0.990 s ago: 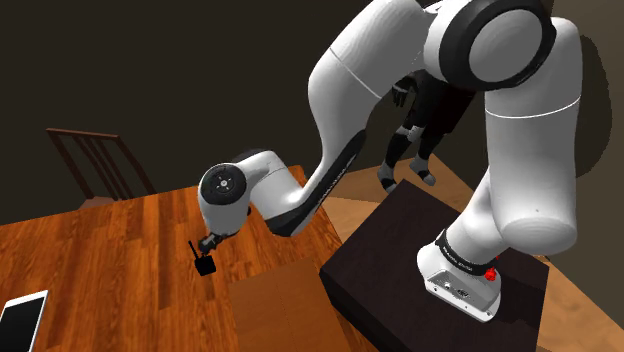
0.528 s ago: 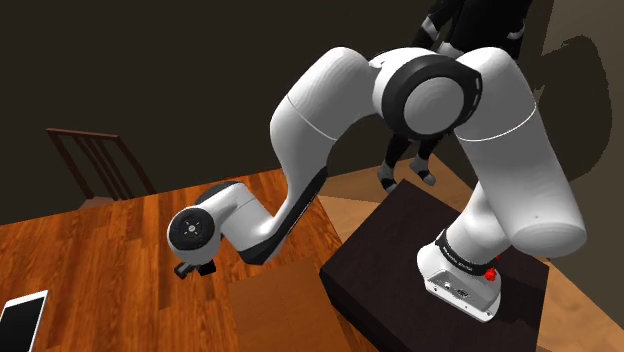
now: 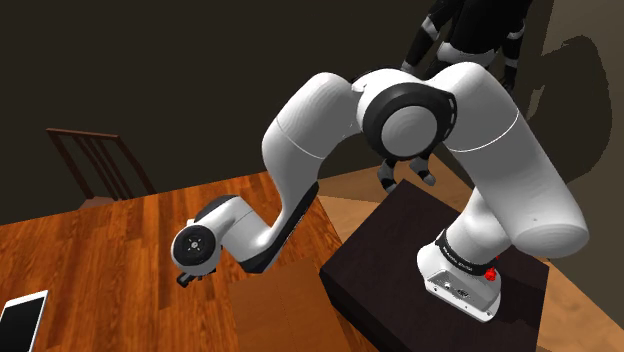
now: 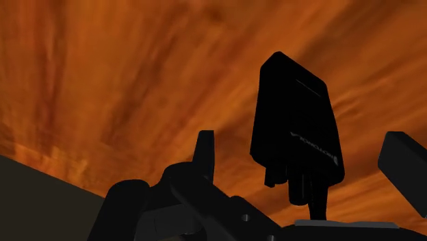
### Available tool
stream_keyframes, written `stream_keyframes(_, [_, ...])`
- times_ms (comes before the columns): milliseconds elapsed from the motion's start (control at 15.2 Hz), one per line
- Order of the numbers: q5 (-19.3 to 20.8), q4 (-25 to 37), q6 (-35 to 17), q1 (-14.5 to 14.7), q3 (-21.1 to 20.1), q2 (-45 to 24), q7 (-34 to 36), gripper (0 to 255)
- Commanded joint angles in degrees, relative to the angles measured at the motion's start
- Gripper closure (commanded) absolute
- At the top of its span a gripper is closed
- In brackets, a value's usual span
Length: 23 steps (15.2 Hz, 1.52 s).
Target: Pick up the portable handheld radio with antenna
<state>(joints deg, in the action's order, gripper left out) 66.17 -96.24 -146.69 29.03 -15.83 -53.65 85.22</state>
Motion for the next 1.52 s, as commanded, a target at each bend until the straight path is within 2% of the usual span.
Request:
stream_keyframes(0, [0.17, 0.55, -0.12, 0.15, 0.18, -0.62, 0.12, 0])
stream_keyframes(66, [0.08, 0.67, -0.05, 0.10, 0.13, -0.65, -0.04, 255])
stream_keyframes(660, [0.17, 0.55, -0.12, 0.15, 0.18, -0.62, 0.11, 255])
stream_keyframes(1452, [-3.96, -4.38, 2.79, -2.43, -3.18, 7.45, -3.99, 255])
